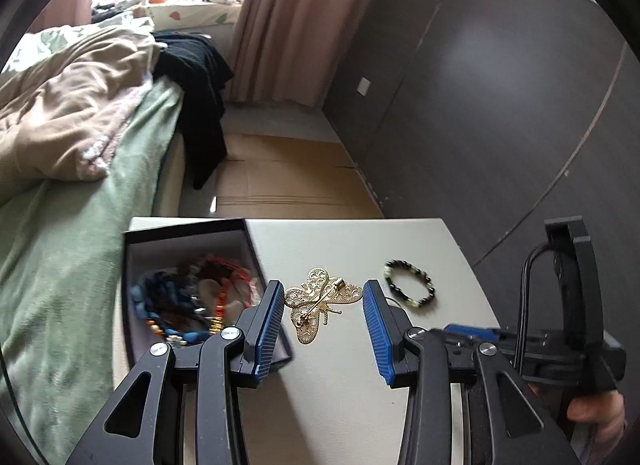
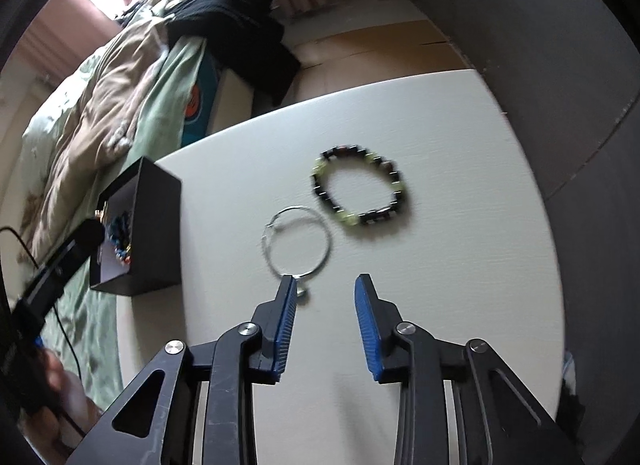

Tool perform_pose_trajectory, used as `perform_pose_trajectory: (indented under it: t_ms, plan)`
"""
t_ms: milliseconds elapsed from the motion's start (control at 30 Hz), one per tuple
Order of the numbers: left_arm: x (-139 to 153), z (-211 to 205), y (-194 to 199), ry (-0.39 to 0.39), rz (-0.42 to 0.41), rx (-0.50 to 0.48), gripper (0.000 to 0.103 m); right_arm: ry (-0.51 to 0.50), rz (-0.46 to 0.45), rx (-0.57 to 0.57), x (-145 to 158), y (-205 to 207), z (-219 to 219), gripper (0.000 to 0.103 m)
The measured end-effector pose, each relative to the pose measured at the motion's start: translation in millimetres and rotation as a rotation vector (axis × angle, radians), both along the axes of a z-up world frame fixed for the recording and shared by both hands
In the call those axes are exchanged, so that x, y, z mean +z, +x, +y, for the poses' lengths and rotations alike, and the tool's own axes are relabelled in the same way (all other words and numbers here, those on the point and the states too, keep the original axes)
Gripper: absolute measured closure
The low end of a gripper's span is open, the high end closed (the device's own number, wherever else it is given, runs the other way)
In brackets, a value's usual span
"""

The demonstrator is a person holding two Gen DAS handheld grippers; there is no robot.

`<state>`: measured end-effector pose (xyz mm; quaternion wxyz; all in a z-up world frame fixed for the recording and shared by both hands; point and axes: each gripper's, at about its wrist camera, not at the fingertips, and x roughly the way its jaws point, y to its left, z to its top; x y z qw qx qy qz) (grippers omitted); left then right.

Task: Organize jewelry
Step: 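Carry the butterfly pendant into the box with the left gripper while the right grasps the small dark ring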

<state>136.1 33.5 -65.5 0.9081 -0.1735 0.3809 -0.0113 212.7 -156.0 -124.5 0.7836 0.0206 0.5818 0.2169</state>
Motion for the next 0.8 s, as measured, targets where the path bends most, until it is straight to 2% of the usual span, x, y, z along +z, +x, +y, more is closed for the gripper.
perform_pose_trajectory:
  t_ms: [400, 467, 533, 600, 800]
  plan:
    - [6, 36, -6, -0.038, -0.005, 0.092, 0.061, -0.124, -0.017, 0.058, -18, -4, 31, 0.073]
    - [8, 42, -7, -0.044, -0.009, 0.103, 0.061, -0.149, -0.032, 0.079, -18, -7, 39, 0.075]
    - [9, 48, -9, -0.051, -0.012, 0.116, 0.061, -0.172, -0.034, 0.1, -20, -9, 46, 0.083]
    - [10, 54, -10, -0.057, -0.013, 0.124, 0.061, -0.211, -0.063, 0.111, -20, -11, 52, 0.087]
    - [12, 70, -14, -0.074, -0.011, 0.148, 0.061, -0.203, -0.088, 0.122, -12, -15, 56, 0.089]
